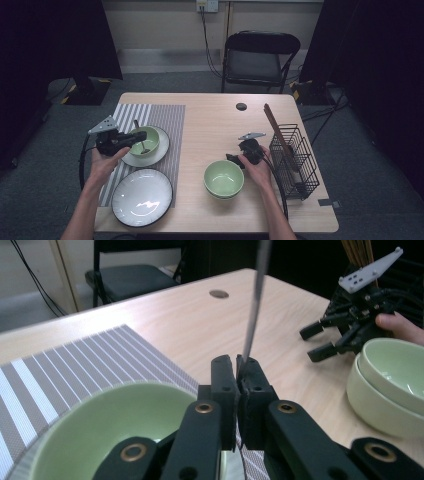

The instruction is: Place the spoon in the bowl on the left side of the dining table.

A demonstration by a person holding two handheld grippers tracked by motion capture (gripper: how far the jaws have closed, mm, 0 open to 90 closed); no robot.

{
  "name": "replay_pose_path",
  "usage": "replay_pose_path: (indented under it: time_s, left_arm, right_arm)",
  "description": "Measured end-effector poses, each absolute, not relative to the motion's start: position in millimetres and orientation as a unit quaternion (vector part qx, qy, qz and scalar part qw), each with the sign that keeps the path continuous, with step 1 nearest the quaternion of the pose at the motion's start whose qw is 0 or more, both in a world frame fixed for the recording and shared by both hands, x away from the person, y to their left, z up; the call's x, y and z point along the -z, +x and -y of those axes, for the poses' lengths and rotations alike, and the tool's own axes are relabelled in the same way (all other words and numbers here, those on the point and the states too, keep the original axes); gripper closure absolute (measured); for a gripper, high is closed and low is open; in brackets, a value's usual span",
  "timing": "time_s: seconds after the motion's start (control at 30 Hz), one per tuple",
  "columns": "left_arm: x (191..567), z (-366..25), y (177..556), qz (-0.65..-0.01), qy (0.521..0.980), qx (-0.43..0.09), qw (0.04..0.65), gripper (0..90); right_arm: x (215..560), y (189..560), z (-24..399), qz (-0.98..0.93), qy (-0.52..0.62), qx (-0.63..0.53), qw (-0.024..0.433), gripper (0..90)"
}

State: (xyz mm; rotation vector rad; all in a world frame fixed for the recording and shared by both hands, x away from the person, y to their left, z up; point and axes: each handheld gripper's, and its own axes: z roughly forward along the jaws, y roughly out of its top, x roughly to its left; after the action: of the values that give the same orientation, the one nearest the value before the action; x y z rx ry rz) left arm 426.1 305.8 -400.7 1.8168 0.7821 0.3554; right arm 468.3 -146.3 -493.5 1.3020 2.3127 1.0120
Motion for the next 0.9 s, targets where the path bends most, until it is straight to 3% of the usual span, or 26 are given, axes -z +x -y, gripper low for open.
replay_pose_path:
  time_s: [0.43, 0.9]
  left_arm:
    - [406, -302, 415, -0.33, 0.777, -0.153, 0.514, 84.2]
    - [415, -302, 409, -0.342, 0.778, -0.134, 0.51, 79.1]
  right_arm:
    - [501, 460, 144, -0.806, 0.435, -0.352, 0.195, 18.1]
    - [501, 460, 144, -0.806, 0.434, -0.353, 0.195, 18.2]
